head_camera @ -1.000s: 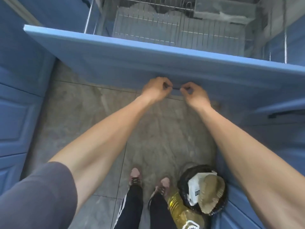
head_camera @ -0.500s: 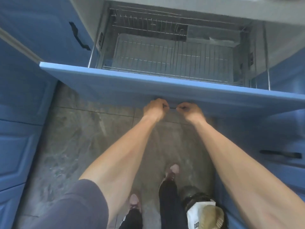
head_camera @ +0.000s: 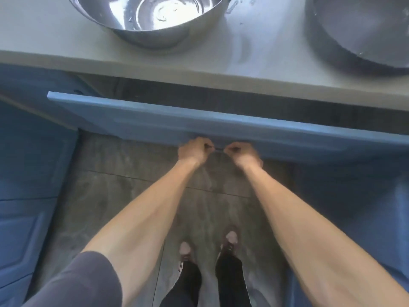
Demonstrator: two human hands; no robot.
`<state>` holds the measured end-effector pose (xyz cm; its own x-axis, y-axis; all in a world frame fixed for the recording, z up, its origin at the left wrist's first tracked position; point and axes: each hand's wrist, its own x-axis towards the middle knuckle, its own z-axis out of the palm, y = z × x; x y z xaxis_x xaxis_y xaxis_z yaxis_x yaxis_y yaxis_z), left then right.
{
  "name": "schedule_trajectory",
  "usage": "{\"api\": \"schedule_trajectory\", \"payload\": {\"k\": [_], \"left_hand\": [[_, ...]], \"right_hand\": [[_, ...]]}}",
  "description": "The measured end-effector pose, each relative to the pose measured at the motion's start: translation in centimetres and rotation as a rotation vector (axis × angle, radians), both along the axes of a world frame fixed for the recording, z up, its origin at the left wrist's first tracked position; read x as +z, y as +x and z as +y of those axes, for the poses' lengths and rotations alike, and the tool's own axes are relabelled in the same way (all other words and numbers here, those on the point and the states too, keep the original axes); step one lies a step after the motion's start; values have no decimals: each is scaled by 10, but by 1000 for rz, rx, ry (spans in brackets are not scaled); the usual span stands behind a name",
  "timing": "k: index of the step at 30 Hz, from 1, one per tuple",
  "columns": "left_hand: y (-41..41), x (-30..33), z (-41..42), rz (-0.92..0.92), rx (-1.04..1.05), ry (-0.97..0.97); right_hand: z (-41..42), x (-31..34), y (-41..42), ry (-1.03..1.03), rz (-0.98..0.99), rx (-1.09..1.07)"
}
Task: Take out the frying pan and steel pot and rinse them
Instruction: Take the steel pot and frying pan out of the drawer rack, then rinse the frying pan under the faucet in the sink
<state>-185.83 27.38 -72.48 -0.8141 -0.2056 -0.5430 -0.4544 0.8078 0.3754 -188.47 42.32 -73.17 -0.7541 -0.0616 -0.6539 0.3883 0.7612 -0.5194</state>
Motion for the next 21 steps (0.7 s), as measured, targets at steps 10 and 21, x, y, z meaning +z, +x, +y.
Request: {"api": "schedule_trajectory", "payload": {"k": [10, 21], "left_hand": [[-67, -10, -8, -91, 8, 51], [-72, -50, -27, -285, -6, 188]], "right_hand": [[-11, 3, -66, 72, -30, -29], [-17, 32, -71, 45, -204, 126]]}}
